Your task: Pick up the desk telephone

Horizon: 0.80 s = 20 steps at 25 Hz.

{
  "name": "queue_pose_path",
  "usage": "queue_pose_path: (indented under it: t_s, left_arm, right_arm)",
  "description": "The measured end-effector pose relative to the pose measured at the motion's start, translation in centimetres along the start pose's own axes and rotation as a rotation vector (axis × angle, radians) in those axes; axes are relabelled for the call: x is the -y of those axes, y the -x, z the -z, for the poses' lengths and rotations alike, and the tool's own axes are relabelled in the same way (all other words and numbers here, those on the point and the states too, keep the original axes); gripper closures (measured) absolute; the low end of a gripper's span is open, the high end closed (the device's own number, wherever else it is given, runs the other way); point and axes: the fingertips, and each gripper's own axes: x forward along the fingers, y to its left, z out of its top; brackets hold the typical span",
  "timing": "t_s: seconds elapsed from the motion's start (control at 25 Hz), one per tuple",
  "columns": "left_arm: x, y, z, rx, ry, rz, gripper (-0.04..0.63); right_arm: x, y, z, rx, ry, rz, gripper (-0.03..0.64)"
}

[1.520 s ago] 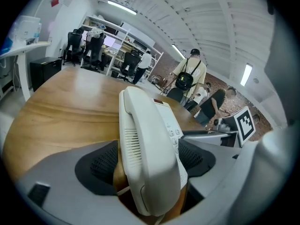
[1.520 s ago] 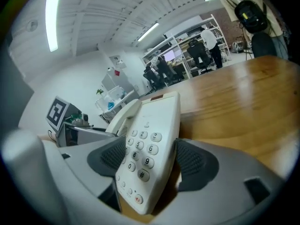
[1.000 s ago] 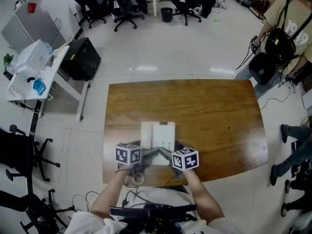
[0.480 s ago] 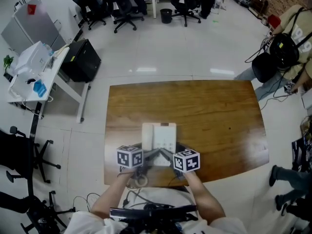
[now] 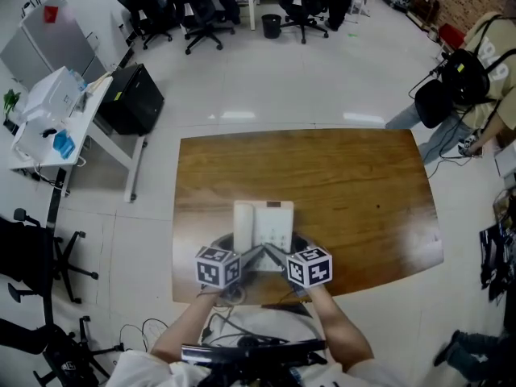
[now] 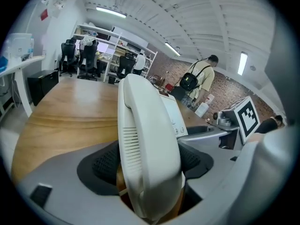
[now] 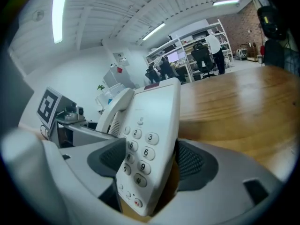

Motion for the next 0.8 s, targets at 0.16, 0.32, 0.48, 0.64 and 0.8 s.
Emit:
queue_pose_path:
  t_s: [0.16,0.32,0.48,0.64,0.8]
  left_arm:
    - [0.5,1.1,-0.9,0.046,0.001,0.005,0.232]
    - [1.0,2.3,-1.8,0.086,-0.002,0.004,0.233]
    - [1.8,3.9,-3.2,0.136,-0.031,-0.006,0.236]
    - [2.8,5.8,-4.9,0.197,-0.060,-0.010,0.241]
    - [3.8,7.9,-6.7,0.260,-0.080,-0.009,0.244]
  right_arm:
    - [-0.5,1.0,-0.8,0.056,0.002,0.024,0.275]
    - [-1.4,2.0,-1.9,0.086,0.042,0.032,0.275]
    - [-2.8,3.2,-3.0,0.129,0.065,0.027,0.275]
    - [-4.3,4.7,-4.6,0.200,0.095,0.034,0.275]
    - [-6.1,6.6,-6.6,0.253,0.155,0.046,0.276]
